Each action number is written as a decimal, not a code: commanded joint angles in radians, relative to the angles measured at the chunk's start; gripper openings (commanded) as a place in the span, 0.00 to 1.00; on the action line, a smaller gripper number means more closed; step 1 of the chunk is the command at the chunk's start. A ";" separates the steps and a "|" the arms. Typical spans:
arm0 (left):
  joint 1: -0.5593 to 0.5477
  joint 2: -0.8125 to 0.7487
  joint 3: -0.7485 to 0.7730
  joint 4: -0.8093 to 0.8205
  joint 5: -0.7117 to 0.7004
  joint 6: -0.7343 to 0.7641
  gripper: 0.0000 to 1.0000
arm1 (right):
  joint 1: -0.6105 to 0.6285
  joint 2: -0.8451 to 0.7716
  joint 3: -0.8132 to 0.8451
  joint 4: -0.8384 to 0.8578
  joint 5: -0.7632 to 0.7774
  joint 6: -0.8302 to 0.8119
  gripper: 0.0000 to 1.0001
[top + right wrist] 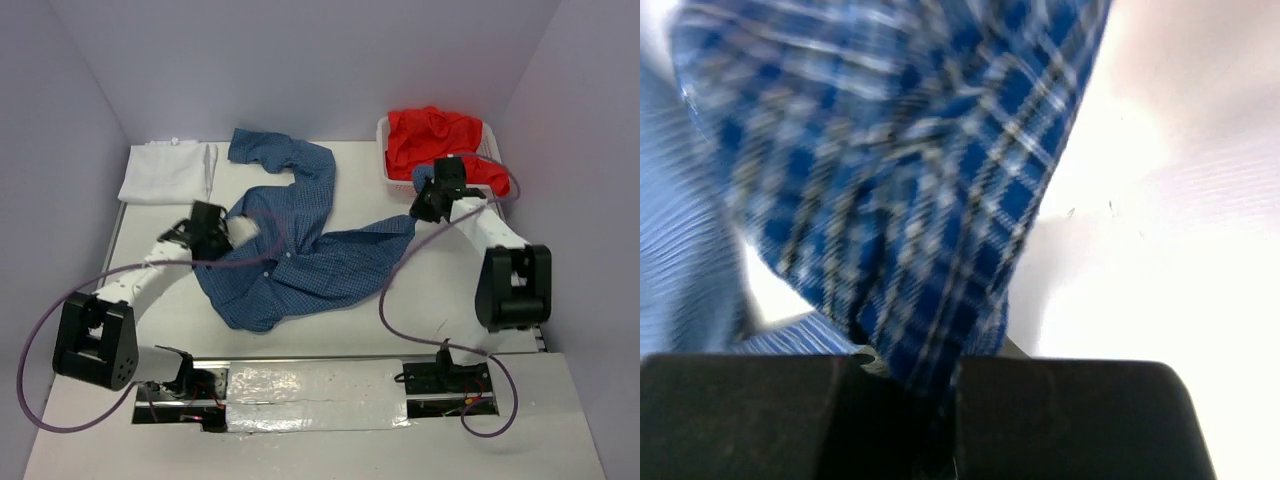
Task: Fold and stack the long sleeve shirts
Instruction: Flatten the shirt out
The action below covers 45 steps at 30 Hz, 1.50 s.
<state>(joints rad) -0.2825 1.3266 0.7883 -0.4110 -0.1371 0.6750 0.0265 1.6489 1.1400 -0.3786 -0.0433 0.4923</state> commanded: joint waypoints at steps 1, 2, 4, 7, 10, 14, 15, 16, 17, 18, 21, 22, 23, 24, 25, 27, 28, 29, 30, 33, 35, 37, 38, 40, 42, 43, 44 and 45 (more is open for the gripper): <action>0.179 0.035 0.169 0.103 -0.003 -0.008 0.00 | 0.054 -0.246 0.009 0.018 0.042 -0.099 0.00; 0.251 0.072 0.243 0.124 0.002 -0.006 0.00 | 0.087 -0.326 0.003 0.017 0.042 -0.156 0.00; 0.319 0.141 0.361 0.133 0.010 0.009 0.00 | 0.219 -0.386 0.010 -0.008 0.042 -0.252 0.00; 0.330 0.213 0.474 0.144 -0.016 0.008 0.00 | 0.363 -0.448 0.053 -0.063 -0.001 -0.253 0.00; 0.219 0.226 0.586 0.066 0.028 0.008 0.11 | 0.411 -0.500 0.090 -0.053 -0.029 -0.178 0.00; -0.018 0.230 0.606 -0.128 0.162 0.018 0.46 | 0.411 -0.517 0.107 -0.022 0.014 -0.092 0.00; -0.053 0.236 0.612 -0.170 0.206 -0.014 0.54 | 0.411 -0.506 0.110 -0.029 0.019 -0.086 0.00; -0.101 0.246 0.609 -0.236 0.246 -0.037 0.62 | 0.408 -0.482 0.116 -0.045 0.028 -0.075 0.00; -0.115 0.259 0.603 -0.256 0.308 -0.061 0.75 | 0.403 -0.469 0.128 -0.083 0.039 -0.064 0.00; -0.128 0.264 0.592 -0.270 0.329 -0.115 0.79 | 0.400 -0.459 0.132 -0.100 0.040 -0.046 0.00; -0.127 0.275 0.517 -0.247 0.334 -0.181 0.91 | 0.400 -0.449 0.103 -0.117 0.042 -0.034 0.00; -0.127 0.281 0.467 -0.215 0.315 -0.189 0.94 | 0.398 -0.460 0.072 -0.102 0.040 -0.025 0.00; -0.127 0.286 0.415 -0.198 0.257 -0.189 0.96 | 0.395 -0.465 0.060 -0.097 0.051 -0.020 0.00; -0.127 0.292 0.414 -0.175 0.210 -0.187 0.97 | 0.392 -0.466 0.050 -0.097 0.065 -0.017 0.00; -0.124 0.310 0.364 -0.125 0.150 -0.187 0.98 | 0.388 -0.469 0.043 -0.114 0.068 -0.009 0.00; -0.080 0.327 0.330 -0.088 0.038 -0.196 0.99 | 0.359 -0.469 0.035 -0.137 0.065 0.000 0.00; -0.058 0.341 0.313 -0.074 0.024 -0.202 0.99 | 0.349 -0.471 0.018 -0.144 0.062 0.002 0.00; -0.041 0.351 0.304 -0.040 0.007 -0.204 0.99 | 0.342 -0.478 0.007 -0.157 0.063 -0.006 0.00; -0.017 0.362 0.286 -0.019 -0.049 -0.198 0.99 | 0.342 -0.482 -0.003 -0.161 0.085 -0.018 0.00; -0.014 0.448 0.264 0.101 -0.169 -0.147 0.99 | 0.340 -0.488 -0.055 -0.193 0.109 -0.043 0.00; -0.023 0.516 0.275 0.176 -0.237 -0.117 0.97 | 0.342 -0.488 -0.062 -0.229 0.100 -0.041 0.00; -0.033 0.555 0.305 0.208 -0.228 -0.086 0.70 | 0.345 -0.494 -0.063 -0.253 0.059 -0.044 0.00; -0.040 0.565 0.319 0.222 -0.214 -0.074 0.59 | 0.346 -0.500 -0.065 -0.261 0.050 -0.047 0.00; -0.060 0.588 0.362 0.277 -0.181 -0.039 0.23 | 0.354 -0.523 -0.074 -0.281 0.048 -0.058 0.00; -0.084 0.632 0.434 0.336 -0.185 -0.019 0.00 | 0.362 -0.560 -0.094 -0.283 0.040 -0.080 0.00; -0.089 0.651 0.477 0.339 -0.182 -0.012 0.00 | 0.362 -0.572 -0.101 -0.276 0.017 -0.087 0.00; -0.089 0.672 0.526 0.331 -0.158 -0.021 0.00 | 0.365 -0.581 -0.111 -0.269 -0.030 -0.093 0.00; -0.087 0.727 0.658 0.292 -0.148 -0.034 0.00 | 0.365 -0.589 -0.121 -0.247 -0.065 -0.107 0.00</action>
<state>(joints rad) -0.3592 1.9800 1.2575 -0.1959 -0.3313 0.6296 0.3794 1.1152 1.0389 -0.6441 -0.0204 0.4274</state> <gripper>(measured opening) 0.022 0.029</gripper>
